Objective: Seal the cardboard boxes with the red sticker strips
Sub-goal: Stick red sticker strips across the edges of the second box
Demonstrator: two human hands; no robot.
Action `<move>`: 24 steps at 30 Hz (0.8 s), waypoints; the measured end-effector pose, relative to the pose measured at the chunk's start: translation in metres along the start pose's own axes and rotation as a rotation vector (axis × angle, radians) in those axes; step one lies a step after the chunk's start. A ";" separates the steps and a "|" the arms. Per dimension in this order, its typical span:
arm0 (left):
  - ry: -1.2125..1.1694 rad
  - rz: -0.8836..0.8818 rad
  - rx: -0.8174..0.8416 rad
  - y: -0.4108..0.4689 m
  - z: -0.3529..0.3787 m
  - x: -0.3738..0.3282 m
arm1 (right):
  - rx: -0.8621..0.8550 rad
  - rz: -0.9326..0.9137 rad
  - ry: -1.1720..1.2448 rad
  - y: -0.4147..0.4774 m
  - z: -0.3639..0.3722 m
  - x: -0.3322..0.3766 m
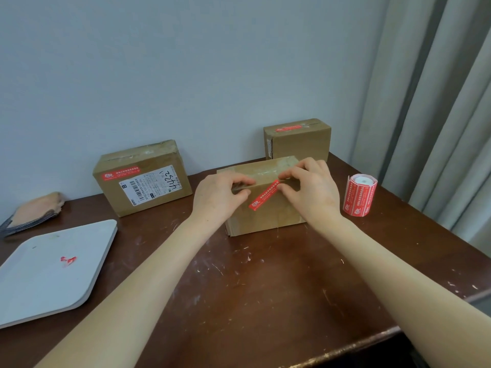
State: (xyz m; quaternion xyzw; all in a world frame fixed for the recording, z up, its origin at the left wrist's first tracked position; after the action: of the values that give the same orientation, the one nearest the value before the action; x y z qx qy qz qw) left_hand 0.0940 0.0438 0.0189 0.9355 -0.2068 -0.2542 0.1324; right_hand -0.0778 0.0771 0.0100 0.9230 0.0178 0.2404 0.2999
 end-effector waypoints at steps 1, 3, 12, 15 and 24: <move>0.005 0.000 0.001 0.000 0.000 0.000 | -0.013 0.005 0.018 -0.001 0.000 -0.001; 0.018 -0.002 0.004 0.001 0.000 0.000 | -0.031 0.013 0.047 -0.002 -0.001 -0.002; 0.046 -0.003 0.002 0.000 0.000 -0.002 | -0.036 0.012 0.022 -0.004 -0.004 0.002; 0.037 -0.004 0.005 0.000 0.000 -0.001 | -0.032 0.008 0.004 -0.002 -0.003 0.004; 0.041 -0.005 0.019 0.002 0.002 0.000 | -0.043 -0.020 -0.029 -0.003 -0.001 0.005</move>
State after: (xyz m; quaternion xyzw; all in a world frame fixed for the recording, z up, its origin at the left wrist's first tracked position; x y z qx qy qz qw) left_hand 0.0929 0.0418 0.0181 0.9423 -0.2039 -0.2334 0.1269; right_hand -0.0737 0.0809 0.0111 0.9195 0.0176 0.2243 0.3223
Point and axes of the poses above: each hand's wrist, its own y-axis towards the middle knuckle, its own z-axis out of the palm, x = y × z, the point moved 10 cm from there along y, towards the middle knuckle, and after that the axes turned 5 degrees about x, right-handed, at the moved point
